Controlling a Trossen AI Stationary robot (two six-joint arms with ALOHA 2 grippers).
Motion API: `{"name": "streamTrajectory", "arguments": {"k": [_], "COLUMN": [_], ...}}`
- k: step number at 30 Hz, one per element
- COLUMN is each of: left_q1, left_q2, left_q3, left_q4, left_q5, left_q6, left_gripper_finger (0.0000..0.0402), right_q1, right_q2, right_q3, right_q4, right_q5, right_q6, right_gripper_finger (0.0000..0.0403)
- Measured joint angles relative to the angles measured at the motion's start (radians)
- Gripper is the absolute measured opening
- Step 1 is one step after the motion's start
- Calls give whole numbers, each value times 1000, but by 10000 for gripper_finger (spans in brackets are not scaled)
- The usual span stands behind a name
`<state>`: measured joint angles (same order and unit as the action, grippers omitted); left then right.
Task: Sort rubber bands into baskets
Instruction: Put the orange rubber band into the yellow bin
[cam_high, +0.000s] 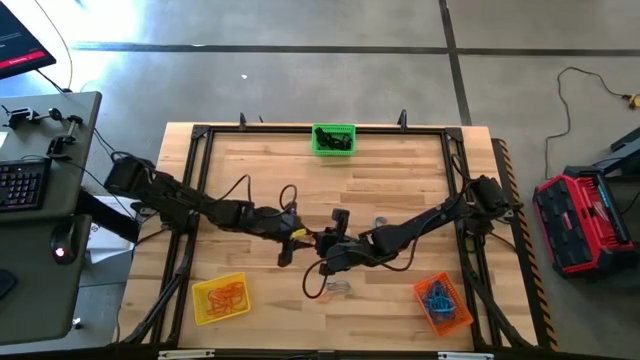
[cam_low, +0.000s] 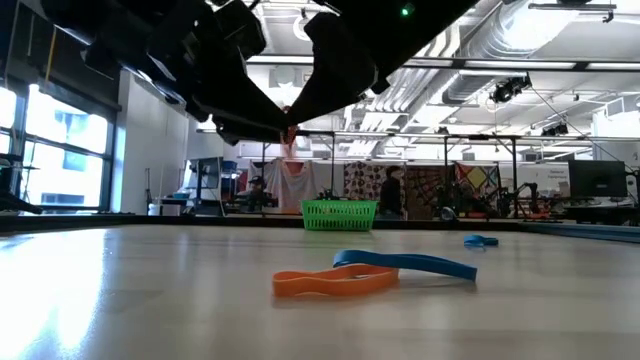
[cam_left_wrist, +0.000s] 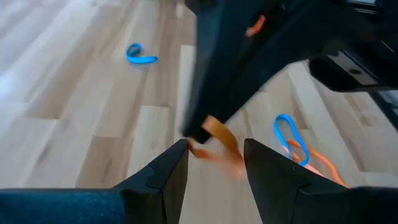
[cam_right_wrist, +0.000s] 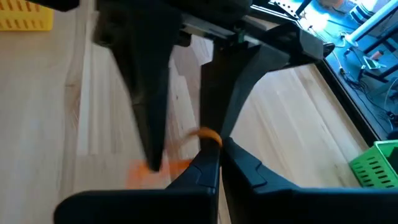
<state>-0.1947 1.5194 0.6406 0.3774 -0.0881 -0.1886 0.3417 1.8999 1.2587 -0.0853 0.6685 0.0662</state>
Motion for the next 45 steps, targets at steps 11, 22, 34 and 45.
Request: {"name": "streamTrajectory", "arguments": {"k": [11,22,34,45], "left_q1": [14,18,-51,-402], "left_q2": [16,-107,-380,-476], "left_q3": [17,17,17,18], "left_q4": [-46,-228,-536,-773], "left_q5": [6,16,207,235], "left_q6": [-55,-19,38,-281], "left_gripper_finger": [90,4,1,0], "right_q1": [-2,-2,13,19], "right_q2": [-1,-4,-62,-109], "right_q3": [0,0,-1,-1], "right_q4": [-6,-7,-126,-318], "right_q5": [21,21,107,113], "right_q6": [-8,-16,-1,117], "right_gripper_finger": [0,38,169,32]}}
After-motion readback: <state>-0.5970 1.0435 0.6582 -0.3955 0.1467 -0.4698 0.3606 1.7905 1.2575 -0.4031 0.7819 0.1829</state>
